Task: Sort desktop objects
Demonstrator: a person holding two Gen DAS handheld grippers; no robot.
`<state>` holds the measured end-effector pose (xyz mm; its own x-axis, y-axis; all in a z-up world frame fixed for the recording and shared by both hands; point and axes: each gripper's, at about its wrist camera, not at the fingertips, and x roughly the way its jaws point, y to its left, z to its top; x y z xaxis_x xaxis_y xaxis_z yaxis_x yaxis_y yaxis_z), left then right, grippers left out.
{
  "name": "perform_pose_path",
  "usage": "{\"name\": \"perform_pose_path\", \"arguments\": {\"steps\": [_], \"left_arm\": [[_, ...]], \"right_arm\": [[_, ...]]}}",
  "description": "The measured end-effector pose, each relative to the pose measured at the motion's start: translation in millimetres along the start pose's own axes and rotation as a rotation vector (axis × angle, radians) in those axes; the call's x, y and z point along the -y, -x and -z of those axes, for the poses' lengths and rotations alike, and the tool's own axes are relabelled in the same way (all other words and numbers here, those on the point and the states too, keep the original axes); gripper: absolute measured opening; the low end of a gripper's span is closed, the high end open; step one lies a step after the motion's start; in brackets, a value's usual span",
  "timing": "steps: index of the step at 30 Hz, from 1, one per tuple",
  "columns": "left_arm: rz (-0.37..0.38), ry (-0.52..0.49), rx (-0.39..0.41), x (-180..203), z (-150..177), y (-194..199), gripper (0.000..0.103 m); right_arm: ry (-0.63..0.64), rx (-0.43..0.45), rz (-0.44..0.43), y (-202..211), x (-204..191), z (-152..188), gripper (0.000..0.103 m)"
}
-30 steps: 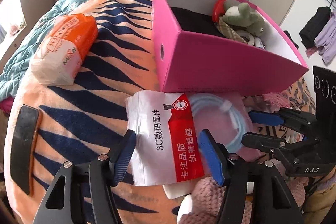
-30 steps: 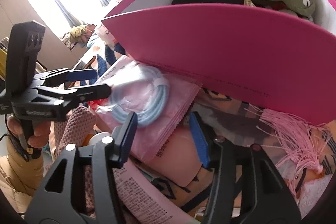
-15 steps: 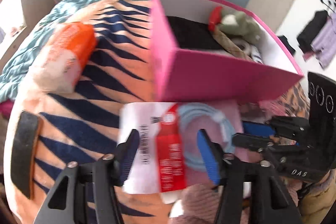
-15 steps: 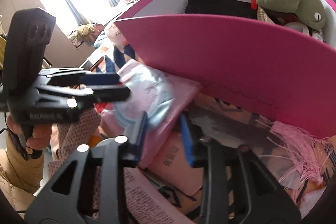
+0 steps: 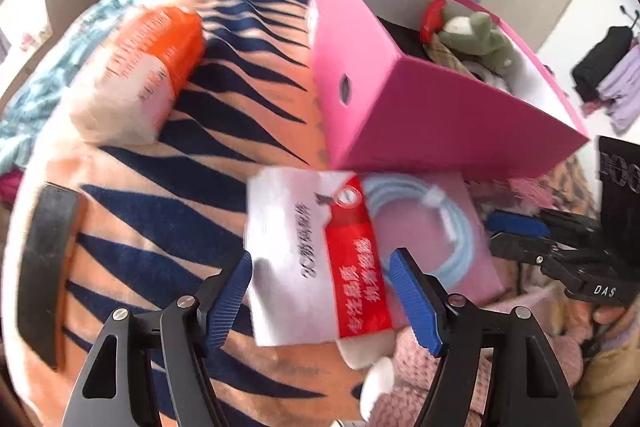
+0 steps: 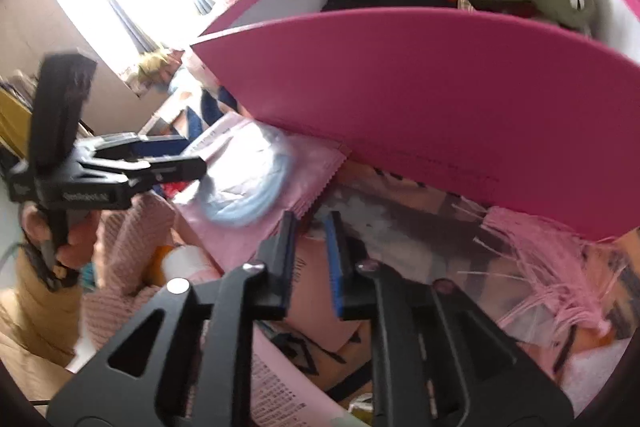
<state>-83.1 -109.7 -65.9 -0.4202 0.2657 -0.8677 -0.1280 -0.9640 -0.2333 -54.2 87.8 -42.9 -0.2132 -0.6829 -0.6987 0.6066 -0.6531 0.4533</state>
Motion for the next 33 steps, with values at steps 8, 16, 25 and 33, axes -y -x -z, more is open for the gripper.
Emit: {"name": "perform_pose_path", "arguments": {"steps": [8, 16, 25, 33], "left_arm": [[0.036, -0.029, -0.009, 11.2, -0.2, -6.5, 0.073], [0.009, -0.048, 0.017, 16.9, 2.2, -1.0, 0.073], [-0.016, -0.103, 0.098, 35.3, 11.2, 25.6, 0.073], [-0.017, -0.113, 0.099, 46.5, 6.0, 23.5, 0.044]], "right_arm": [[-0.038, -0.031, -0.092, -16.6, -10.1, -10.1, 0.056], [0.078, -0.007, -0.005, -19.3, -26.4, -11.6, 0.025], [0.212, 0.096, 0.04, 12.0, -45.4, -1.8, 0.013], [0.21, 0.132, 0.063, 22.1, -48.5, -0.8, 0.012]]}}
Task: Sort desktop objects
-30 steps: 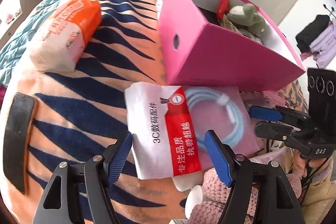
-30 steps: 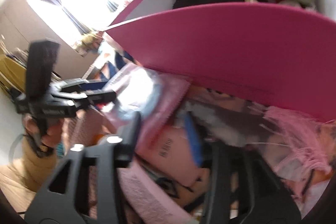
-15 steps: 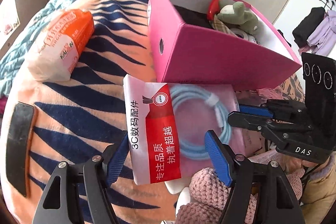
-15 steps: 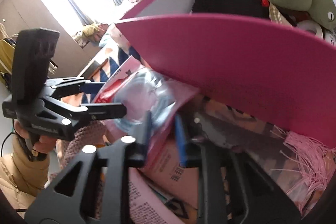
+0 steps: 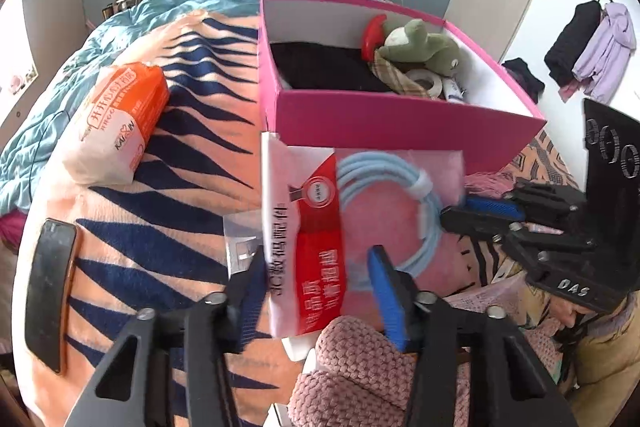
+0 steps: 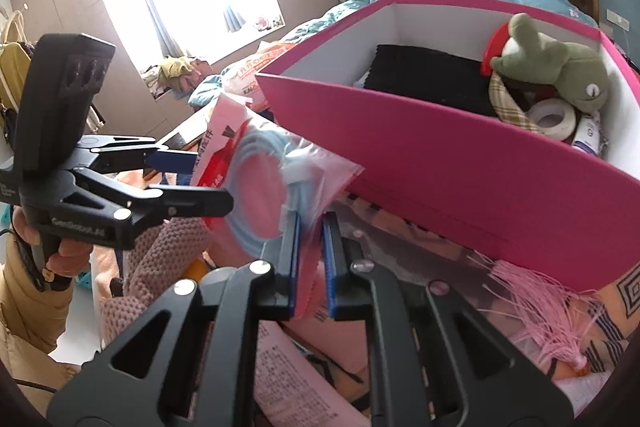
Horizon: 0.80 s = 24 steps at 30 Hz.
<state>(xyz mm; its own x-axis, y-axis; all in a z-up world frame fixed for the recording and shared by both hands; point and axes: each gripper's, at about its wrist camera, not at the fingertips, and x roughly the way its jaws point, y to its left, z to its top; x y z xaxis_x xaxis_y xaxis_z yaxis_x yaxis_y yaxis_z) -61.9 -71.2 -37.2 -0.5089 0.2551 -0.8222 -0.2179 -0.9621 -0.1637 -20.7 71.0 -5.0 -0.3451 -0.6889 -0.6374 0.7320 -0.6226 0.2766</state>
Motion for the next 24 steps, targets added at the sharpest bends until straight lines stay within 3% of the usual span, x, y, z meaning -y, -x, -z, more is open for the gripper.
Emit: {"name": "perform_pose_path", "arguments": {"steps": [5, 11, 18, 24], "left_arm": [[0.027, 0.021, -0.001, 1.1, -0.5, -3.2, 0.031], [0.01, -0.026, -0.008, 18.4, -2.1, -7.9, 0.029], [0.014, -0.017, -0.015, 20.0, -2.0, -7.6, 0.029], [0.027, -0.015, 0.029, 28.0, -2.5, 7.7, 0.029]], "right_arm": [[-0.004, 0.012, 0.01, 8.4, 2.5, 3.8, 0.013], [-0.015, -0.04, 0.049, -10.1, 6.2, 6.9, 0.026], [-0.002, -0.028, 0.07, -5.5, 3.1, 10.1, 0.014], [0.046, 0.03, 0.102, 10.8, -9.7, 6.6, 0.013]]}}
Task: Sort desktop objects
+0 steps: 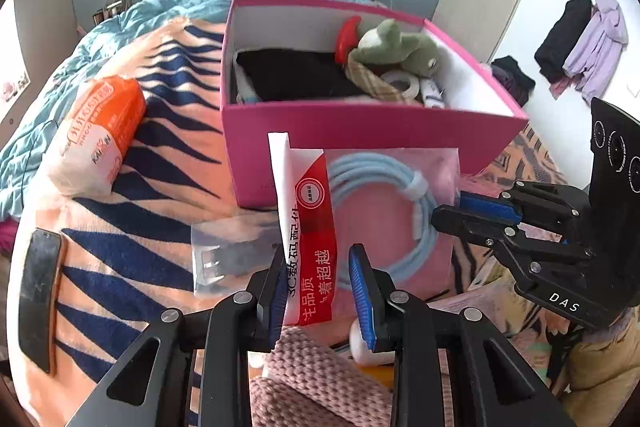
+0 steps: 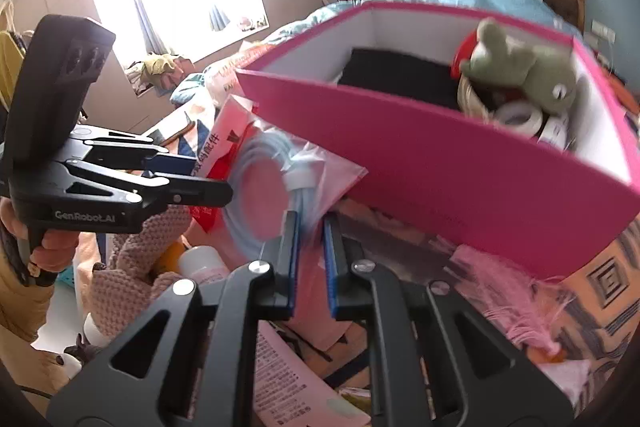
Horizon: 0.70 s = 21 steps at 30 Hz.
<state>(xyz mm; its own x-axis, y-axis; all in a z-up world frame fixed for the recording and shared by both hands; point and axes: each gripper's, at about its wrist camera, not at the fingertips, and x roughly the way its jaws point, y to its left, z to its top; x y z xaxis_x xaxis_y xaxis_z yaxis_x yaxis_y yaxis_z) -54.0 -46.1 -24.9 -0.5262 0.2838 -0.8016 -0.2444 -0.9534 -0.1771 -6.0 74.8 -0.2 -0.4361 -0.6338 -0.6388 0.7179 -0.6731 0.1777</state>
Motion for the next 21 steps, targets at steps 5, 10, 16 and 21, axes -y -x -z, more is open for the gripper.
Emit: {"name": "perform_pose_path", "arguments": {"steps": [5, 10, 16, 21], "left_arm": [[0.015, 0.002, 0.042, 6.4, -4.8, 15.7, 0.029], [0.029, -0.012, 0.081, 14.4, -10.1, 31.5, 0.029], [0.03, -0.025, 0.122, 21.4, -21.6, 47.0, 0.029], [0.03, -0.033, 0.143, 25.6, -32.2, 54.0, 0.029]], "right_arm": [[0.035, 0.052, 0.022, 20.6, -8.6, -8.8, 0.013], [0.053, 0.091, 0.042, 36.2, -12.3, -16.9, 0.013], [0.073, 0.129, 0.055, 52.8, -14.1, -30.7, 0.013], [0.09, 0.157, 0.065, 63.7, -14.6, -44.6, 0.013]]}}
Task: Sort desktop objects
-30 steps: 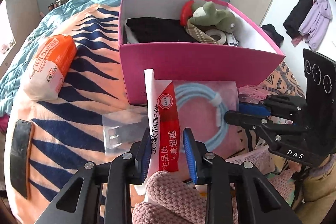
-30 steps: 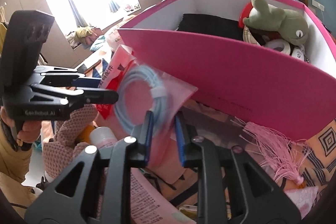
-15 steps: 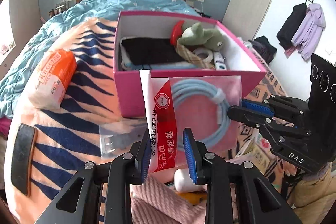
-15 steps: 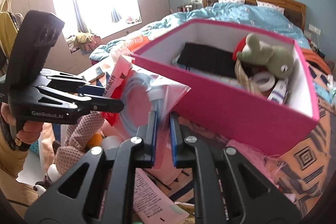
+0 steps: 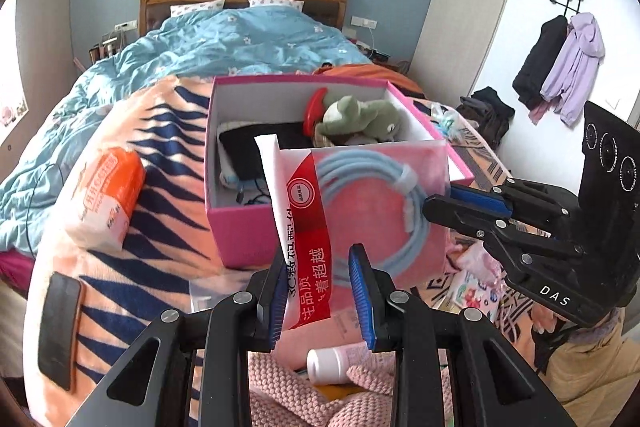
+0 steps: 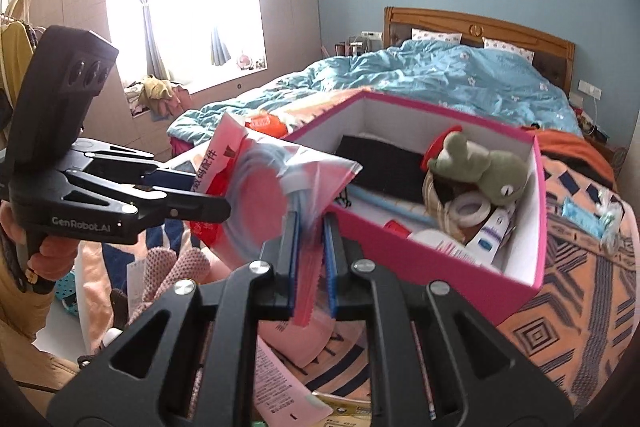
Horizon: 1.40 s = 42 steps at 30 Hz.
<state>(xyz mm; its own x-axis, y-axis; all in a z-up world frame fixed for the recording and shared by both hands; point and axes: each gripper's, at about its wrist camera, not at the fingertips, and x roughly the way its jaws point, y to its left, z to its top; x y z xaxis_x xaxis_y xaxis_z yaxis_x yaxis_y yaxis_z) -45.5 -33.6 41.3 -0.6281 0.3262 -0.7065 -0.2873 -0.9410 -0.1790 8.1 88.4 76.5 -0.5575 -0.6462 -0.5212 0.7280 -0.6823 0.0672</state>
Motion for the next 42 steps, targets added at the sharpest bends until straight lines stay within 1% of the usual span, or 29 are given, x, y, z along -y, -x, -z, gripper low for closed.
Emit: {"name": "perform_pose_path", "arguments": {"steps": [20, 26, 42], "left_arm": [[-0.019, -0.004, 0.037, 2.4, -43.0, -4.4, 0.029], [-0.027, 0.002, 0.039, -0.6, -53.8, -9.8, 0.029], [-0.045, 0.013, 0.04, -8.2, -70.6, -22.7, 0.029]], "right_arm": [[0.011, 0.047, 0.012, 1.3, 18.8, -32.8, 0.013], [0.015, 0.049, 0.013, -3.5, 25.0, -41.6, 0.013], [0.015, 0.045, 0.02, -17.2, 36.9, -55.4, 0.013]]}}
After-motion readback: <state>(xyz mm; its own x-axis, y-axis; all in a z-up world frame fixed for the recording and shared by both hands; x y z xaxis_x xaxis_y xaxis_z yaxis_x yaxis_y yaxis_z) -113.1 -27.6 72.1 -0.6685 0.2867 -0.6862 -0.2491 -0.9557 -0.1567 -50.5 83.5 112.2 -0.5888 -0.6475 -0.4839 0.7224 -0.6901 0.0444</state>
